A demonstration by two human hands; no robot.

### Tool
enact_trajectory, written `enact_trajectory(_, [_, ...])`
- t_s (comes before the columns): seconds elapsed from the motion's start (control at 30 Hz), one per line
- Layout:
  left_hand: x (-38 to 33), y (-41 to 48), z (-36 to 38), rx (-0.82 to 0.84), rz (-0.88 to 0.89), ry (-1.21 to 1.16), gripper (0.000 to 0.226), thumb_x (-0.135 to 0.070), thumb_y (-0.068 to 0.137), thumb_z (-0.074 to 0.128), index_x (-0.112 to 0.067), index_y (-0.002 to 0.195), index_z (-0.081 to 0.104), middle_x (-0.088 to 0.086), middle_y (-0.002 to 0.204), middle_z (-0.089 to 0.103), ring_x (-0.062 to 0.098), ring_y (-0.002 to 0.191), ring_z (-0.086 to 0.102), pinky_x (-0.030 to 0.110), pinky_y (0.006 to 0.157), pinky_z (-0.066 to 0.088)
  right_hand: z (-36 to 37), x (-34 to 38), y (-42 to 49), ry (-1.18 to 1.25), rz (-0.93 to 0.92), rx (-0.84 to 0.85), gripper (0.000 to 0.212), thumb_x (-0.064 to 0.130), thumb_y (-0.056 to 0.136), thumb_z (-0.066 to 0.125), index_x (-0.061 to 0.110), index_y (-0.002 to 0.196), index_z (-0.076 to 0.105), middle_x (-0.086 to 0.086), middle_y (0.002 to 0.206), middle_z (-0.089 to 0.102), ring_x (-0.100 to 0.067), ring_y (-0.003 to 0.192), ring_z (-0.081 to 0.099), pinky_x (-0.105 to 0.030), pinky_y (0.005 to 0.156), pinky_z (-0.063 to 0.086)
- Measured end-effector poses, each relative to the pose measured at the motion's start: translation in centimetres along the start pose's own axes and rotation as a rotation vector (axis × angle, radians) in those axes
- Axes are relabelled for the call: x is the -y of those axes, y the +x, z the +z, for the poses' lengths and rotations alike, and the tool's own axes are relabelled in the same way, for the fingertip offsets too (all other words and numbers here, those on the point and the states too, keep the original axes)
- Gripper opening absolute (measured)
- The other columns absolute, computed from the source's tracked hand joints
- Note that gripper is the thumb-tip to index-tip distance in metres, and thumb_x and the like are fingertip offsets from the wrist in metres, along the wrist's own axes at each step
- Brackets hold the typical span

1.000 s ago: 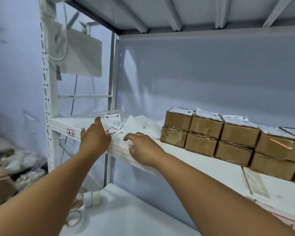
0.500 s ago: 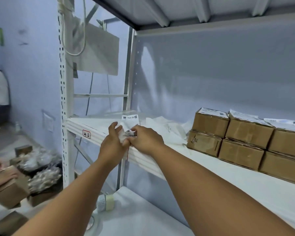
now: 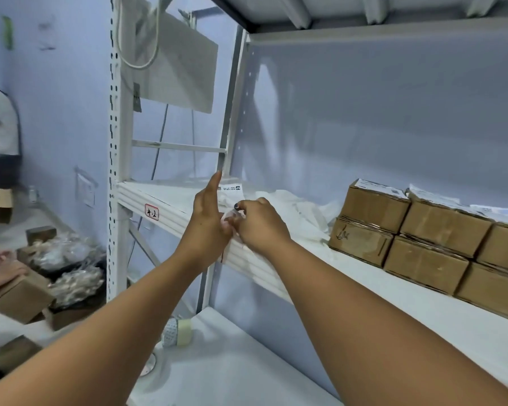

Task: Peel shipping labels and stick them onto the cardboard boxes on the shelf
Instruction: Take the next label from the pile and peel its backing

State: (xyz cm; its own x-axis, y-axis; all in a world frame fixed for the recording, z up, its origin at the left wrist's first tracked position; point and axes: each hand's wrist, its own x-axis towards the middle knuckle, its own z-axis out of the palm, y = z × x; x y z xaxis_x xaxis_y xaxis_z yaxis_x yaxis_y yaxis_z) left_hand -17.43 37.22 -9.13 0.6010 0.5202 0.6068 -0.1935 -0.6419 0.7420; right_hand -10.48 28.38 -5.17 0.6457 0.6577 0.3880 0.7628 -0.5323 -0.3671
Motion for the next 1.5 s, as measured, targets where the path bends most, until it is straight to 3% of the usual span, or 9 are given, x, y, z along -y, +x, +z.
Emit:
enact_trajectory(0.1, [0.0,0.7,-0.1,0.054,-0.014,0.099,0.080,0.008,0.082,0.050,-0.030,0.146,0.020,0.000,0.150,0.013,0.020,0.119,0.046,0.022,0.091,0.040,-0.1,-0.3,0.3,0.073,0.080,-0.111,0.020,0.021,0.094,0.046,0.017,0.080,0.060,-0.010,0.091,0.063,-0.030,0.081,0.054,-0.029,0.065,0.037])
enact_trajectory(0.2, [0.0,2.1,-0.5,0.023,-0.039,0.311,0.080,0.016,0.076,0.041,-0.022,0.145,0.024,0.003,0.153,0.011,0.027,0.136,0.021,0.023,0.100,0.025,-0.2,-0.6,0.4,0.164,0.150,-0.173,0.023,0.018,0.095,0.044,0.015,0.073,0.048,-0.009,0.084,0.058,-0.031,0.078,0.053,-0.030,0.065,0.040])
enact_trajectory(0.5, [2.6,5.1,-0.9,0.113,-0.091,0.457,0.058,0.003,0.090,0.035,-0.017,0.144,0.031,0.013,0.137,0.050,0.030,0.121,0.048,0.029,0.097,0.034,-0.5,-1.1,0.4,0.339,0.216,-0.199,0.034,0.015,0.092,0.042,0.020,0.059,0.036,0.000,0.067,0.044,-0.023,0.069,0.042,-0.026,0.048,0.027])
enact_trajectory(0.63, [3.1,5.3,-0.5,0.113,-0.060,0.540,0.043,-0.001,0.093,0.036,-0.007,0.136,0.042,0.019,0.126,0.056,0.035,0.115,0.050,0.031,0.090,0.035,-1.1,-0.8,-0.2,0.392,0.278,-0.259,0.014,0.010,0.082,0.044,0.017,0.070,0.046,0.000,0.074,0.052,-0.023,0.073,0.047,-0.027,0.059,0.034])
enact_trajectory(0.97, [2.1,5.8,-0.2,0.148,-0.158,0.692,0.031,0.001,0.093,0.034,0.006,0.122,0.043,0.026,0.121,0.053,0.038,0.111,0.048,0.032,0.084,0.034,-1.7,0.4,-1.2,0.488,0.244,-0.538,0.035,0.016,0.081,0.048,0.015,0.054,0.026,0.003,0.056,0.029,-0.018,0.056,0.027,-0.029,0.053,0.021])
enact_trajectory(1.1, [1.6,5.8,-0.2,0.219,-0.141,0.661,0.049,-0.001,0.093,0.036,-0.003,0.142,0.030,0.024,0.139,0.039,0.036,0.126,0.039,0.032,0.097,0.031,-1.8,0.0,-1.1,0.554,0.275,-0.581,0.029,0.018,0.083,0.049,0.016,0.058,0.035,0.003,0.064,0.040,-0.020,0.064,0.038,-0.028,0.054,0.026])
enact_trajectory(1.23, [2.0,5.9,-0.7,0.278,-0.044,0.659,0.064,0.002,0.092,0.038,-0.016,0.150,0.018,0.003,0.159,-0.003,0.022,0.144,0.016,0.032,0.107,0.028,-0.9,0.2,-1.1,0.335,0.101,-0.506,0.020,0.022,0.093,0.047,0.010,0.089,0.062,-0.005,0.095,0.058,-0.024,0.087,0.053,-0.031,0.069,0.039])
enact_trajectory(1.4, [1.6,5.1,-0.5,0.190,-0.012,0.742,0.066,0.005,0.088,0.040,-0.015,0.148,0.023,-0.005,0.158,-0.011,0.026,0.127,0.044,0.030,0.075,0.040,-0.4,0.1,-0.7,0.266,0.000,-0.483,0.033,0.016,0.099,0.040,0.017,0.123,0.063,-0.008,0.109,0.066,-0.026,0.101,0.062,-0.036,0.088,0.046])
enact_trajectory(1.5, [0.3,4.1,-0.4,0.028,-0.039,0.915,0.047,-0.002,0.089,0.042,-0.011,0.135,0.040,-0.001,0.159,-0.002,0.034,0.122,0.037,0.034,0.074,0.036,-0.3,0.4,-0.9,0.319,-0.021,-0.460,0.039,0.011,0.100,0.035,0.019,0.134,0.054,-0.009,0.114,0.067,-0.028,0.102,0.065,-0.040,0.090,0.048])
